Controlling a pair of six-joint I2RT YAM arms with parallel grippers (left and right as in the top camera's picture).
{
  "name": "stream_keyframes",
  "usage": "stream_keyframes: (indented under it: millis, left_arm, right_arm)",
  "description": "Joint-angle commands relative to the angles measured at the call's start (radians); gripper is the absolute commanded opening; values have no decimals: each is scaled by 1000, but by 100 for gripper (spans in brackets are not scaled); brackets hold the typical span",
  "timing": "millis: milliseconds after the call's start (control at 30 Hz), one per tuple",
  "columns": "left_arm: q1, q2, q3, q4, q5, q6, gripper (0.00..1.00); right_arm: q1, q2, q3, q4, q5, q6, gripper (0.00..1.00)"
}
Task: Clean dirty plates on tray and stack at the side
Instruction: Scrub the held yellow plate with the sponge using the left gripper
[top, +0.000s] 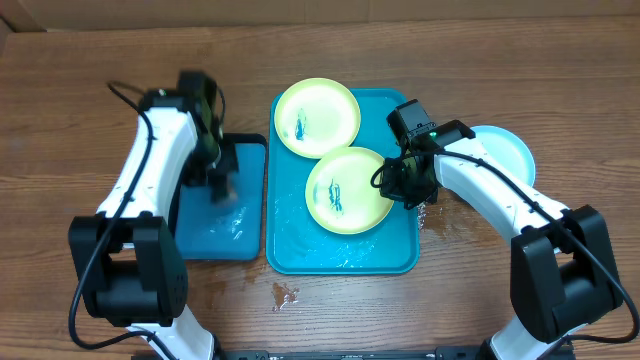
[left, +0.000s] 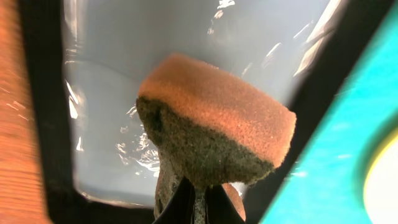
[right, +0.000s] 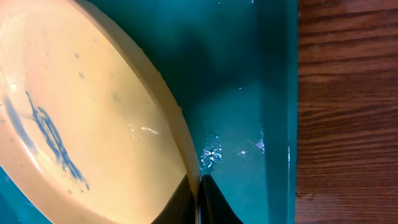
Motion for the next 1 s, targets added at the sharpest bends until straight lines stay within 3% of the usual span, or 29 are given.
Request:
stream_keyframes:
  millis: [0, 200, 633, 833, 967]
  left_arm:
    - [-33, 1, 116, -39, 34, -11, 4]
    - [-148, 7, 154, 37, 190, -99, 4]
    - [-467, 170, 1, 387, 295, -307, 4]
    - [-527, 271, 1, 370, 354, -341, 4]
    - [-520, 271, 8, 264, 182, -371, 4]
  right_arm:
    - [0, -2, -1, 8, 3, 2, 6]
    - [0, -1, -1, 32, 6, 77, 5]
    - [0, -1, -92, 57, -2, 82, 4]
    - [0, -1, -125, 59, -3, 83, 4]
    - [0, -1, -127, 59, -3, 83, 4]
